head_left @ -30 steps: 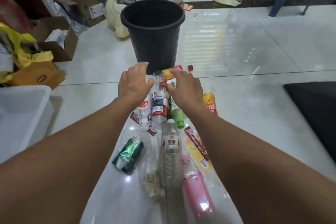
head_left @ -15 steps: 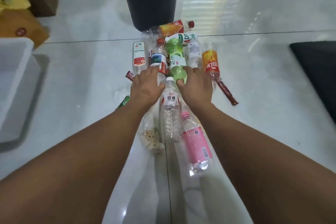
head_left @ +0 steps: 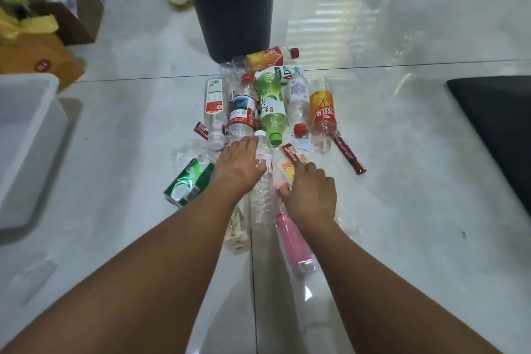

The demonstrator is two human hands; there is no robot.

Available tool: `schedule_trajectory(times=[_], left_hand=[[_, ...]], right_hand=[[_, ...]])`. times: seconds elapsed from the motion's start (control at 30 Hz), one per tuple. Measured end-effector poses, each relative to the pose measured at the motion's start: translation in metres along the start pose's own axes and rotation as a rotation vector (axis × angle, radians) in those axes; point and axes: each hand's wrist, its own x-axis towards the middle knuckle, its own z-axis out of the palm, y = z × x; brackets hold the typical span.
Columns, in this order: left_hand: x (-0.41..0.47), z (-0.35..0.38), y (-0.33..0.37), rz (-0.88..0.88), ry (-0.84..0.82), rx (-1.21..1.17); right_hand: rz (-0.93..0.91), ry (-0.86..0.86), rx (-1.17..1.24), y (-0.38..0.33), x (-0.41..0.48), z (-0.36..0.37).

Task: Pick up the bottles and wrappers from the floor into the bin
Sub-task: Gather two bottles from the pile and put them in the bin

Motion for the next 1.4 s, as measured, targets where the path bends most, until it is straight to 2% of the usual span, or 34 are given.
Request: schedule_trajectory(times=[0.27, 0.53, 0.77, 0.93, 1.1, 1.3, 1.4], left_hand=[[0.006, 0.0, 0.005, -0.015, 0.007, 0.014], [0.006, 0.004, 0.002, -0.046, -0.001, -0.011], [0.007, 0.007, 0.001, -0.049, 0.017, -0.007], [0.008, -0.001, -0.001, -0.045, 0.086, 0.003], [0.005, -0.005, 0.0, -0.043, 0.093, 0.013], [0.002, 0.008, 0.007, -0.038, 0.018, 0.034], [0.004, 0.017, 0.018, -0.017, -0.008, 0.044]], right_hand=[[-0.003, -0.296, -0.013, 0.01, -0.012, 0.012], [0.126, -0.484, 0.064, 0.004, -0.023, 0.027], [0.172, -0.432, 0.222, -0.003, -0.016, 0.03], [0.179, -0.413, 0.199, 0.003, -0.005, 0.014], [0.182, -0.271, 0.225, 0.01, 0.009, -0.008], [0.194, -0.016, 0.365, 0.017, 0.038, -0.046], [0.165, 0.027, 0.425, 0.021, 0.048, -0.057]])
